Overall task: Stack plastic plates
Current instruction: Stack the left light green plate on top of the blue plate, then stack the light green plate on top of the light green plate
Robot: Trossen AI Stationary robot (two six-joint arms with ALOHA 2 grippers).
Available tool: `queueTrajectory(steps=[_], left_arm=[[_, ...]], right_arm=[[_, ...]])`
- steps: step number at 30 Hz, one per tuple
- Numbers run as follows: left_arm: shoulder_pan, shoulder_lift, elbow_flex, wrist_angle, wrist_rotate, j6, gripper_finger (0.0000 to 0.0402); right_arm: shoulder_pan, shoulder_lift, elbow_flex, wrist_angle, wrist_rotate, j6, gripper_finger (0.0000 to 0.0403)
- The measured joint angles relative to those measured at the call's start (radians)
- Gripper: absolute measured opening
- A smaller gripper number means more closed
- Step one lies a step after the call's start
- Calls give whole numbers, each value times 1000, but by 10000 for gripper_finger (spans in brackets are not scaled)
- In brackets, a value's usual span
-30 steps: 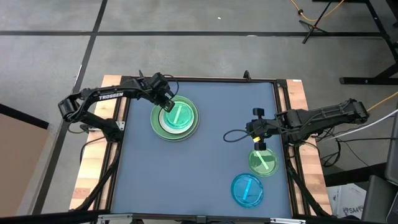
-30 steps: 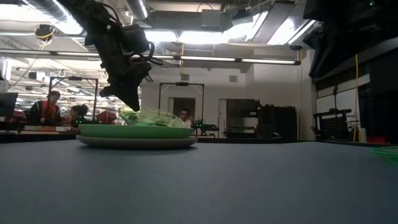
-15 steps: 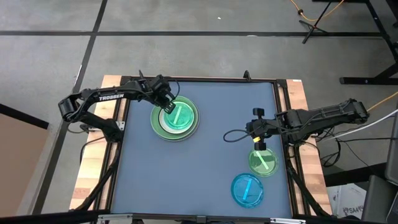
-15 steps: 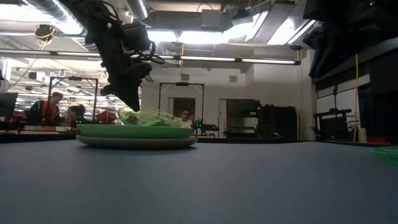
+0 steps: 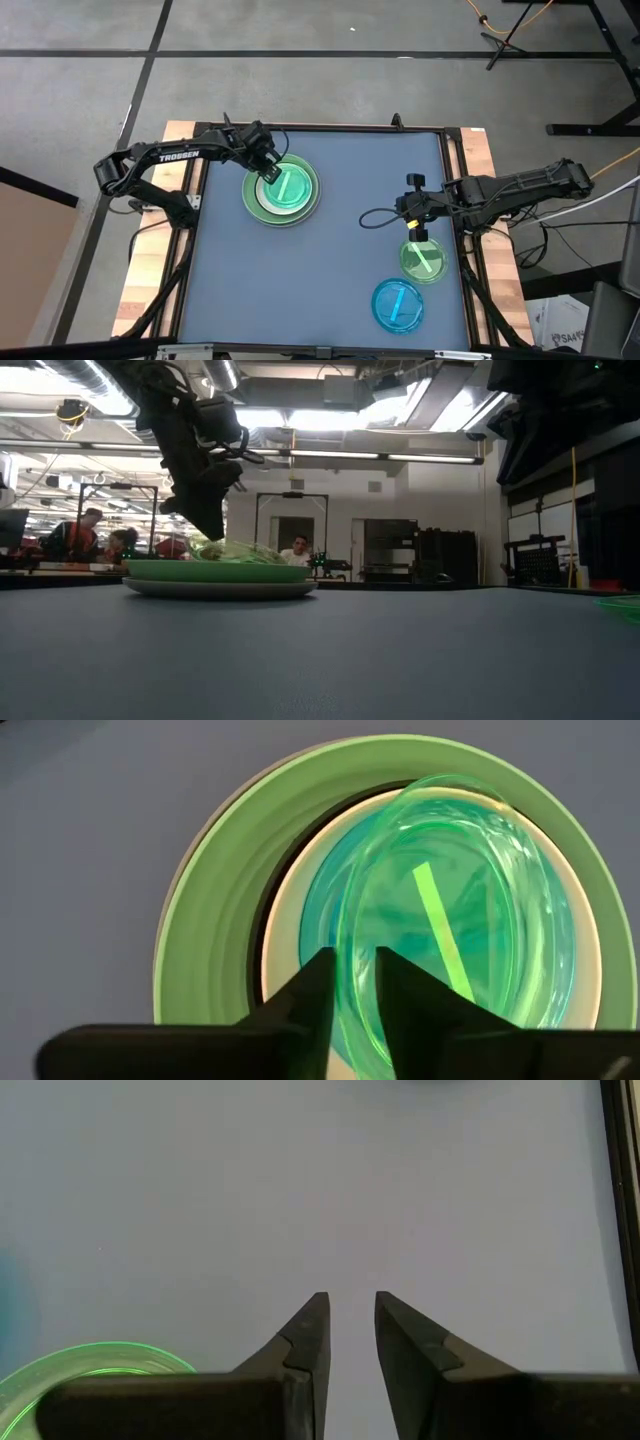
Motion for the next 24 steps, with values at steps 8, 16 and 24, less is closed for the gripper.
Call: queueTrajectory(steps=[8,16,24], left_arm=[[-1,0,0,0,-1,6,95],[-1,0,0,1,-15,6,95],[-1,0,0,1,-36,3,95]], right_arm=[[0,0,0,0,0,0,73],[0,0,0,0,0,0,73],[0,0,0,0,0,0,73]])
